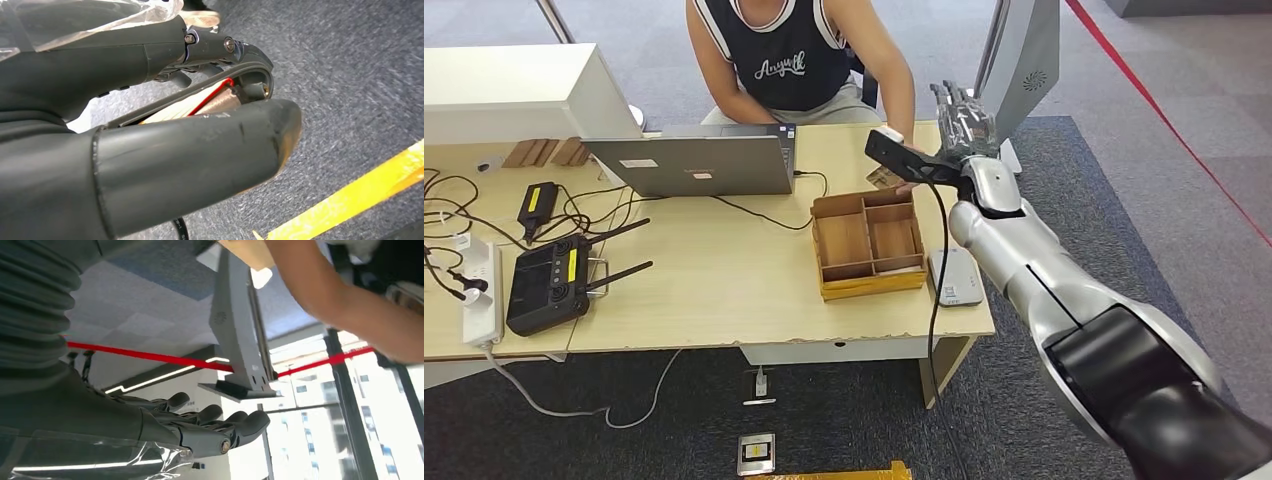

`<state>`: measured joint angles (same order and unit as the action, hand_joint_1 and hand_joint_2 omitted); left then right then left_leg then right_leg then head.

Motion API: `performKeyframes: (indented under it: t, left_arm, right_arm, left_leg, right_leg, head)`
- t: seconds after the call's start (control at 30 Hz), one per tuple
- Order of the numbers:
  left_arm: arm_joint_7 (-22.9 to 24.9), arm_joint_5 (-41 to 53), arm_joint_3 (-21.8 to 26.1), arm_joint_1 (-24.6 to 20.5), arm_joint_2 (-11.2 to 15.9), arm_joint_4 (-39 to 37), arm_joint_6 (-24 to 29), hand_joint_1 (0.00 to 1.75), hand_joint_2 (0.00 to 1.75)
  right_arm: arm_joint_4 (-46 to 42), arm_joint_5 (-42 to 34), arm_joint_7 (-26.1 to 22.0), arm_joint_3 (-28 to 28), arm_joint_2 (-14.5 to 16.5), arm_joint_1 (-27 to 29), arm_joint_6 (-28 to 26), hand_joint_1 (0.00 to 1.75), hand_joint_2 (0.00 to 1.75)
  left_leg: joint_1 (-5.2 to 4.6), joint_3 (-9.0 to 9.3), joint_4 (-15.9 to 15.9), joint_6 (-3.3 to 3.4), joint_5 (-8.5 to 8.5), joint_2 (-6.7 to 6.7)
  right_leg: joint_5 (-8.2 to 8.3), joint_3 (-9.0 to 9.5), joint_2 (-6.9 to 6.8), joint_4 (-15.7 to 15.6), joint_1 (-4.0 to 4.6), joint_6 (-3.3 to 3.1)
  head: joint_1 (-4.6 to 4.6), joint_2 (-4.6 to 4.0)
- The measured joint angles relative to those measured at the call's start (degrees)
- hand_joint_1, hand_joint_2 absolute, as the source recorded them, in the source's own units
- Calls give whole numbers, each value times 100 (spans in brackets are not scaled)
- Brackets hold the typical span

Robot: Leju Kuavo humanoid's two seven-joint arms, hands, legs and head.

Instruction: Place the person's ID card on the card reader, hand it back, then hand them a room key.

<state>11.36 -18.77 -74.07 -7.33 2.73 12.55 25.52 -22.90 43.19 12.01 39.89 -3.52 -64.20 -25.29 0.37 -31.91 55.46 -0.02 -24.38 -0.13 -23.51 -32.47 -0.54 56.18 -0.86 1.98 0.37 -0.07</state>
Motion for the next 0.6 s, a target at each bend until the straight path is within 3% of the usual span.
performKeyframes:
  t: [0.13,0.3,0.47,0.53,0.6]
  left_arm:
    - [167,-135,10,10,-26,0,26,0,0]
    - [392,-258,53,40,-98,0,104,0,0]
    - [440,-298,72,44,-117,0,151,0,0]
    - [483,-358,109,57,-154,0,220,0,0]
    - [530,-451,184,81,-203,0,314,0,0]
  right_arm:
    - [-350,-552,-445,-282,-153,19,-1025,0,175]
    - [-1374,-345,-198,-751,-559,479,-1461,0,175]
    - [-1771,-146,-173,-978,-681,721,-1474,0,175]
    - [-2464,-61,-261,-1453,-839,1144,-1482,0,175]
    - [-3534,-21,-588,-2281,-1010,1786,-1488,0,175]
  left_leg:
    - [0,4,2,0,0,0]
    - [-1,9,2,3,-2,-4]
    - [-1,10,2,4,-3,-4]
    - [-2,9,2,6,-5,-7]
    - [-2,10,3,7,-6,-10]
  right_leg:
    - [0,2,-1,-3,0,0]
    - [1,15,-3,-10,-1,3]
    - [2,16,-2,-11,-2,5]
    - [2,17,-5,-12,-3,5]
    - [2,17,-7,-13,-3,5]
  head:
    - [-1,0]
    - [2,0]
    - [2,0]
    - [0,0]
    - [-2,0]
